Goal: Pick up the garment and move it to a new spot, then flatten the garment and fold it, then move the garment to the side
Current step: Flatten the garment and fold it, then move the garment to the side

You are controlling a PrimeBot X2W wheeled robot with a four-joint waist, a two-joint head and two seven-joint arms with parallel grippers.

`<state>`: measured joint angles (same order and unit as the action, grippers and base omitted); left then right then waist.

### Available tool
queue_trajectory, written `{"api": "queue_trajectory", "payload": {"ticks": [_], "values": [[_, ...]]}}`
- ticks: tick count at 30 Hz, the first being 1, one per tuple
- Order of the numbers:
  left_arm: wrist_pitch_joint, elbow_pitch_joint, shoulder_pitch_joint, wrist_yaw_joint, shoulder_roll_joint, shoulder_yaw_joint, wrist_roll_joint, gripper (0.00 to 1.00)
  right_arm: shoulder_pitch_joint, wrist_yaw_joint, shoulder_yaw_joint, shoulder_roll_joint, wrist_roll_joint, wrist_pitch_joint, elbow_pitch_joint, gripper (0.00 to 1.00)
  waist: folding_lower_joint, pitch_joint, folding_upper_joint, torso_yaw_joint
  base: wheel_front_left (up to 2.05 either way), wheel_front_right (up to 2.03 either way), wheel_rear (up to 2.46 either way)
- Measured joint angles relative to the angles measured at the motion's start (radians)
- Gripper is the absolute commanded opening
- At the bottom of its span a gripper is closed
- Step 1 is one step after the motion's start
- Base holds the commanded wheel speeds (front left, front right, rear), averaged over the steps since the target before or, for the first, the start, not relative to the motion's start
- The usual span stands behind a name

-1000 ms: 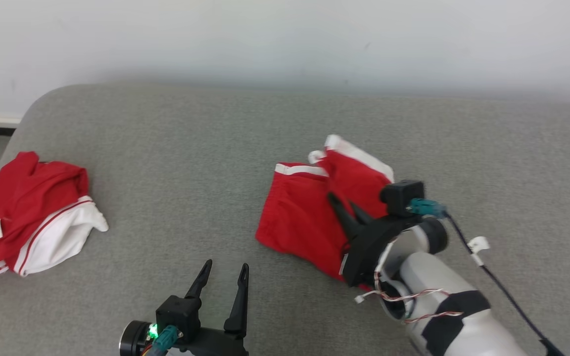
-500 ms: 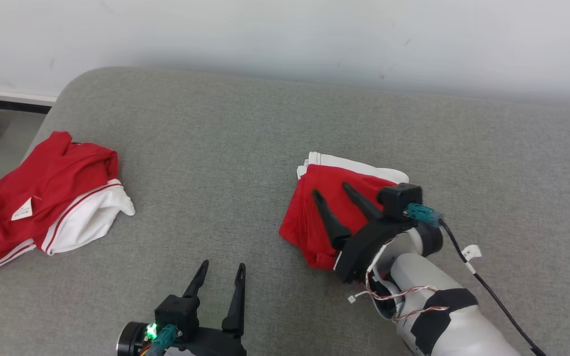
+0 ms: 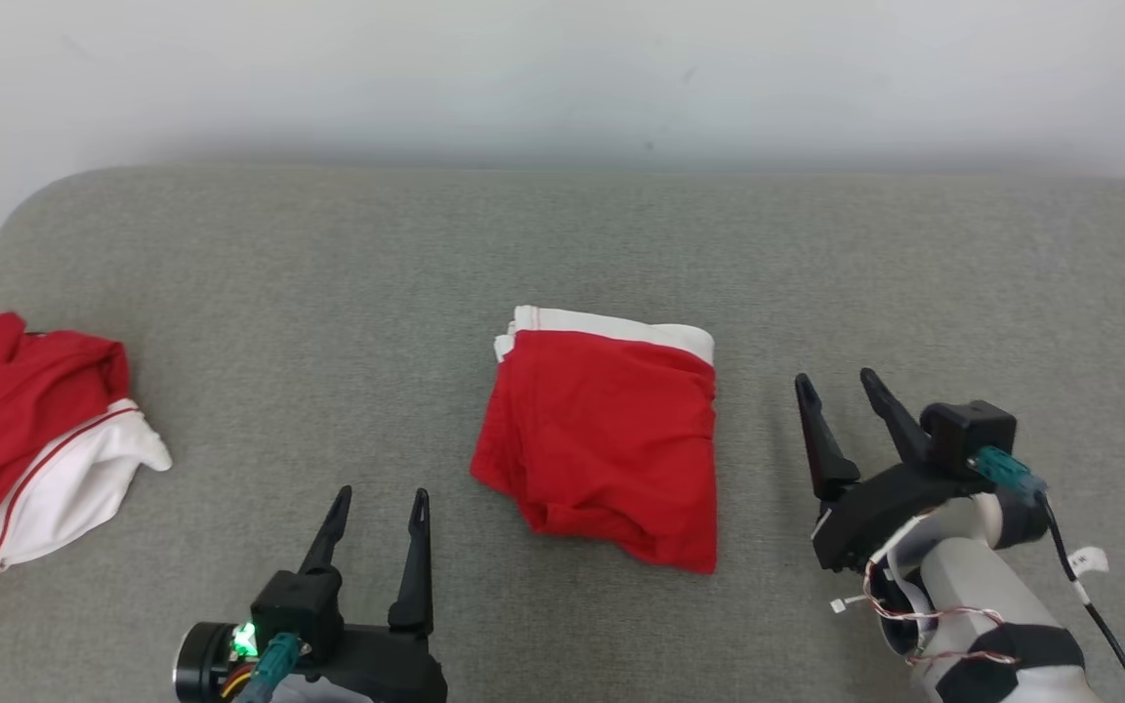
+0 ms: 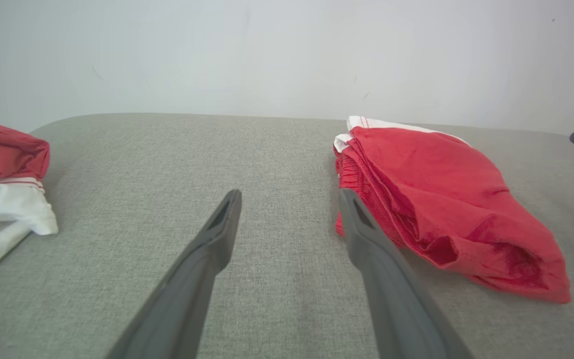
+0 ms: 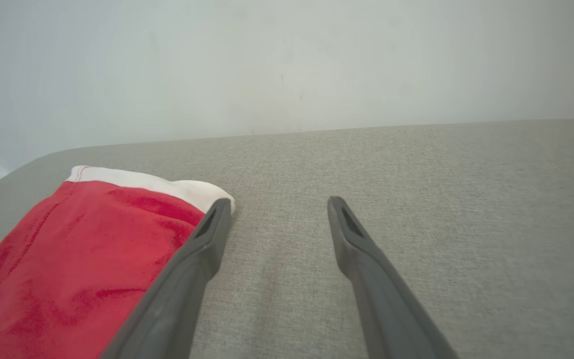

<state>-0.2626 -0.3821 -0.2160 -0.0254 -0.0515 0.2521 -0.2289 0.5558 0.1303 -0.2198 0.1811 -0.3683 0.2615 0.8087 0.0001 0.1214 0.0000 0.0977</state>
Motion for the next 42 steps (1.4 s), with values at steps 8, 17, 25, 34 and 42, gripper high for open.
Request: {"api": "queue_trajectory", "payload": {"ticks": [8,17,25,34,42], "values": [[0.000,0.040,0.028,0.010,-0.002,-0.073,0.062,1.00,-0.154,0.000,0.172,-0.045,0.147,0.000,-0.170,1.00,-0.0001,-0.001,0.0000,-0.066,0.00,0.00,0.00],[0.000,0.068,0.094,0.027,-0.001,-0.149,0.108,1.00,-0.269,0.000,0.208,-0.097,0.203,0.000,-0.258,1.00,-0.0001,-0.028,0.0000,-0.112,0.00,0.00,0.00],[0.000,0.098,0.140,0.050,0.000,-0.194,0.135,1.00,-0.320,0.000,0.199,-0.119,0.210,0.000,-0.281,1.00,-0.0002,-0.053,0.0000,-0.133,0.00,0.00,0.00],[0.000,0.099,0.144,0.058,0.000,-0.192,0.137,1.00,-0.316,0.000,0.177,-0.125,0.208,0.000,-0.299,1.00,-0.0001,-0.045,-0.0001,-0.117,0.00,0.00,0.00],[0.000,0.103,0.124,0.039,0.000,-0.137,0.102,1.00,-0.250,0.000,0.129,-0.126,0.178,0.000,-0.275,1.00,0.0000,-0.010,0.0000,-0.056,0.00,0.00,0.00]]}}
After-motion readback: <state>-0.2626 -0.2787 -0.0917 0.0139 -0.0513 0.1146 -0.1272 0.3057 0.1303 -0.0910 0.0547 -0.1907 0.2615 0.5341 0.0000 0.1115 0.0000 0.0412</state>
